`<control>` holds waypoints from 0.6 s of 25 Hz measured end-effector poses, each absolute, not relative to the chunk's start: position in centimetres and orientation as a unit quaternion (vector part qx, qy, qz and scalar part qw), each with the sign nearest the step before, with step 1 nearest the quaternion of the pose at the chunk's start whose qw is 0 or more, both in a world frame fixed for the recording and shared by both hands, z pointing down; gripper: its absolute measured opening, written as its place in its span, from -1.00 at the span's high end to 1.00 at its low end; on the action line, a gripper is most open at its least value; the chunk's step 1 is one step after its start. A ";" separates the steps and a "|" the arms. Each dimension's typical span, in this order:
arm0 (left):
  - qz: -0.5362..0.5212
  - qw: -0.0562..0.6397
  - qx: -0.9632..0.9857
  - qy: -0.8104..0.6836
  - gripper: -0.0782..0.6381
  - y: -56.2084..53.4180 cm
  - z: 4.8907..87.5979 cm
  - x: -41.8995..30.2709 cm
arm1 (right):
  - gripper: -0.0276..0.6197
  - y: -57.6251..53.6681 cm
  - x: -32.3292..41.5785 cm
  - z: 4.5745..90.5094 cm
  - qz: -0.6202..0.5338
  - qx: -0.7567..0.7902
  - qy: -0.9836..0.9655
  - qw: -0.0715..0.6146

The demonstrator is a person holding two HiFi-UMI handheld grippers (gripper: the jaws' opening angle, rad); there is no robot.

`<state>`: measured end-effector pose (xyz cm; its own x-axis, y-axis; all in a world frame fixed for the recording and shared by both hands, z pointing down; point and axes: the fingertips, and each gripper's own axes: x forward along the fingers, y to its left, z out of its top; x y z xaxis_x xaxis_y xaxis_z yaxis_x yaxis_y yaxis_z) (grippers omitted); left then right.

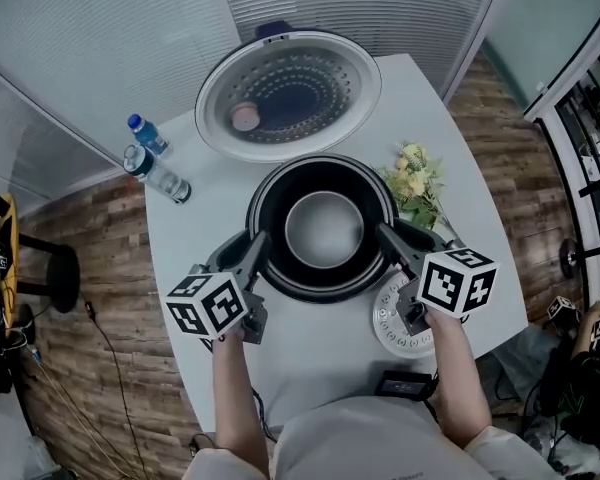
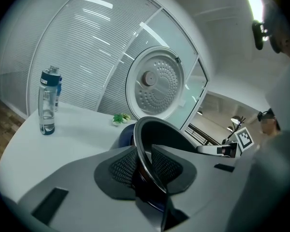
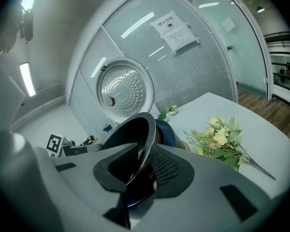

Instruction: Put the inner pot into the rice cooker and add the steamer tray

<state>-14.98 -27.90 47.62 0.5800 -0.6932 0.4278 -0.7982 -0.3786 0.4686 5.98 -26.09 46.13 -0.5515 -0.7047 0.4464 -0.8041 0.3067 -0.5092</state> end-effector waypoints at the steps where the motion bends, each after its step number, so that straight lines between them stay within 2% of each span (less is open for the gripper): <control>1: 0.080 0.326 0.827 -0.452 0.54 -28.0 47.6 -15.0 | 0.62 -26.1 5.9 46.1 0.353 0.468 -0.807 0.075; 12: 0.157 0.257 0.825 -0.479 0.46 -28.1 48.2 -14.7 | 0.57 -26.2 5.9 47.0 0.327 0.472 -0.807 0.134; 15: 0.173 0.242 0.826 -0.478 0.34 -28.2 48.3 -14.3 | 0.55 -26.2 6.1 47.3 0.319 0.483 -0.804 0.136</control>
<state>-14.29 -28.19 48.27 0.4830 -0.7061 0.5179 -0.8739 -0.4256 0.2349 6.06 -26.25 47.31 -0.4955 -0.6903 0.5273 -0.8641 0.3297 -0.3803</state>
